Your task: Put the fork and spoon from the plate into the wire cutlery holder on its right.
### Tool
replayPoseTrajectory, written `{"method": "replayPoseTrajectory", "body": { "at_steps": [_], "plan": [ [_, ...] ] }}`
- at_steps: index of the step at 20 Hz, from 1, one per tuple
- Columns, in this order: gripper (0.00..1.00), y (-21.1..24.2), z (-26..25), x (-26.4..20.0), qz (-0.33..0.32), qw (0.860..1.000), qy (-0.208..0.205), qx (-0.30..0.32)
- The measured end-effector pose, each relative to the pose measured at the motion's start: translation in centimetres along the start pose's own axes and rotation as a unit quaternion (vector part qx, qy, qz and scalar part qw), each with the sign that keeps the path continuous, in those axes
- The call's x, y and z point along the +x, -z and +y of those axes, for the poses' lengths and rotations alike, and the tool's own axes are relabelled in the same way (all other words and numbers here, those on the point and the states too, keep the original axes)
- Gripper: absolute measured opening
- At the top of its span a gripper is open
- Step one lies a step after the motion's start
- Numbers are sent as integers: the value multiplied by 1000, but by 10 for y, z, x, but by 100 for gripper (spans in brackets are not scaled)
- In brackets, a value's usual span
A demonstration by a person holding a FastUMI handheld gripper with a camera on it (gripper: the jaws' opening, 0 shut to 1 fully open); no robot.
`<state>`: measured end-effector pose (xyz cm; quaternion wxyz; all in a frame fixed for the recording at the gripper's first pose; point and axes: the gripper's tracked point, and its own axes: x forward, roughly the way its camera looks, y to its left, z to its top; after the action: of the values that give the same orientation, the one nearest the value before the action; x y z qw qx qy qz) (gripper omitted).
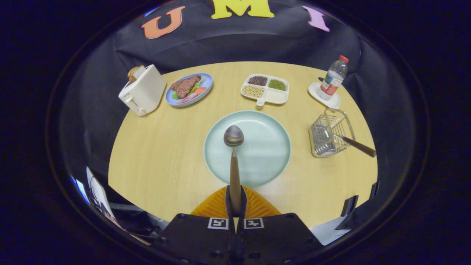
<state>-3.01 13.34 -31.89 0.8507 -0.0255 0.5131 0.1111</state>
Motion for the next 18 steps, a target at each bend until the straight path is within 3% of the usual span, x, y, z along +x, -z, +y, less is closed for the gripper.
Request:
{"method": "replayPoseTrajectory", "body": {
  "at_steps": [9,18],
  "plan": [
    [0,0,-74,-41,-26,999,25,12],
    [0,-13,-157,-52,-48,996,55,57]
  ]
}}
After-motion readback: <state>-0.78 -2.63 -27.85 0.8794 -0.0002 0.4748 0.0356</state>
